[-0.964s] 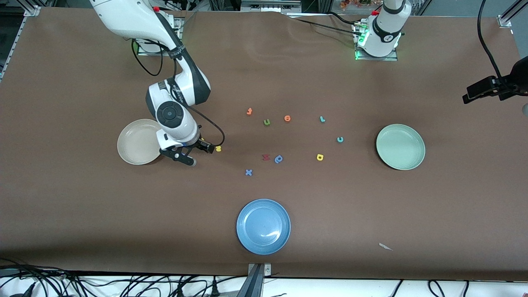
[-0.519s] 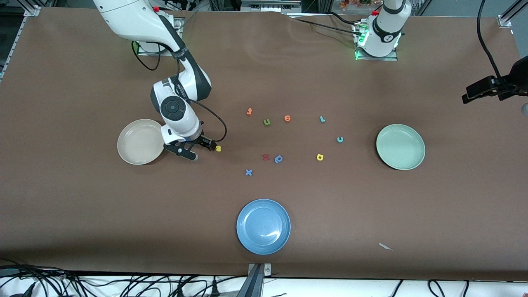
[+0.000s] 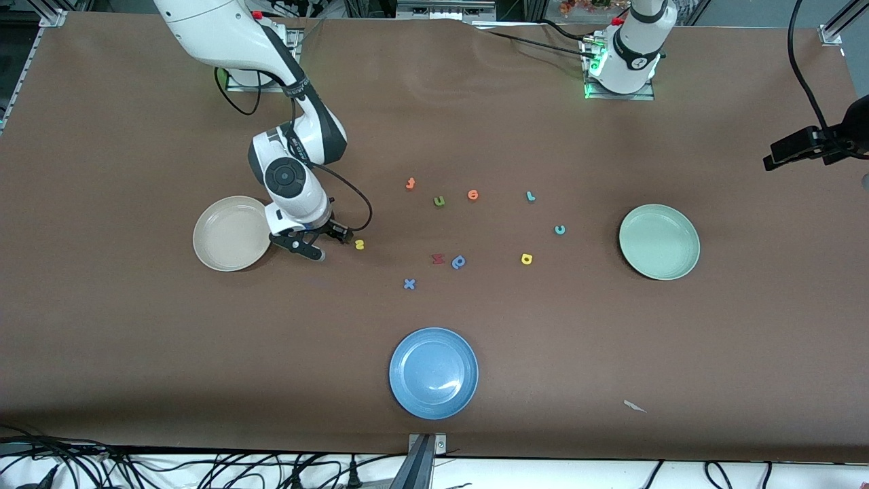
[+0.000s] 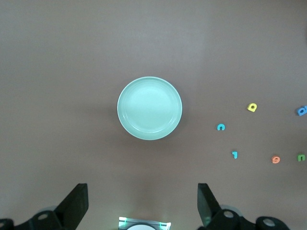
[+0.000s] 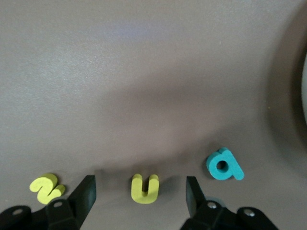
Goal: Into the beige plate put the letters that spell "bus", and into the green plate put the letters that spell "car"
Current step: 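Move the right gripper over the yellow u beside the white plate, then grasp the yellow u with the right gripper while the left gripper reaches the teal c, then place the yellow u on the white plate with the right gripper, then grasp the teal a with the right gripper while the left gripper grasps the teal c, then carry the teal c onto the green plate and open the left gripper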
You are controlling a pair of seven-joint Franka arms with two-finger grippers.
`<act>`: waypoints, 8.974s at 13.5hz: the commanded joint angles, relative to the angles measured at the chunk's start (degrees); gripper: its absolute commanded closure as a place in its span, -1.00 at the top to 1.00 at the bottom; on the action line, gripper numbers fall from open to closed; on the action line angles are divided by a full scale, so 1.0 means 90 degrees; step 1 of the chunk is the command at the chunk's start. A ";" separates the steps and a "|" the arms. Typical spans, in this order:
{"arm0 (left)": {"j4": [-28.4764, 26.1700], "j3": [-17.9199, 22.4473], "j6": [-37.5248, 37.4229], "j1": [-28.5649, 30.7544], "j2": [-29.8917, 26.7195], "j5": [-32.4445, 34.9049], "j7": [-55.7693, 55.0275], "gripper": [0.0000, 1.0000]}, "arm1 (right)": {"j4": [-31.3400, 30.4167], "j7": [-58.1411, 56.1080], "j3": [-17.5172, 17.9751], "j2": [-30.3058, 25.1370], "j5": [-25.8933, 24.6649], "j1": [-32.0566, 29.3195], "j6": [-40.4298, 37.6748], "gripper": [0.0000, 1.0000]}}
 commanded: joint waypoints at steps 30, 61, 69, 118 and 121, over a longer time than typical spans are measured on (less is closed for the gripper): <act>-0.3729 -0.1314 0.4701 -0.1488 0.1127 0.0007 -0.1237 1.00 | -0.0364 -0.0486 0.0020 -0.0143 0.0031 -0.0014 0.0541 0.07; -0.4969 -0.1070 0.7494 -0.1888 0.1988 -0.0452 -0.1286 1.00 | 0.0905 -0.6003 -0.1933 0.0150 0.0090 -0.0805 -0.2388 0.99; -0.4969 -0.1070 0.7504 -0.1928 0.2095 -0.0443 -0.1276 0.87 | 0.1159 -0.3547 -0.0783 -0.0523 0.0373 -0.0688 -0.2877 0.99; -0.4714 0.0492 0.5746 -0.0688 0.0992 0.0017 0.2054 -0.69 | -0.1194 -0.2722 0.0000 -0.0465 0.0256 -0.0658 0.1078 -0.60; -0.5095 0.0502 0.6272 -0.0619 0.1060 0.0026 0.2044 -0.33 | -0.1175 -0.2674 0.0000 -0.0591 0.0266 -0.0658 0.1001 -0.62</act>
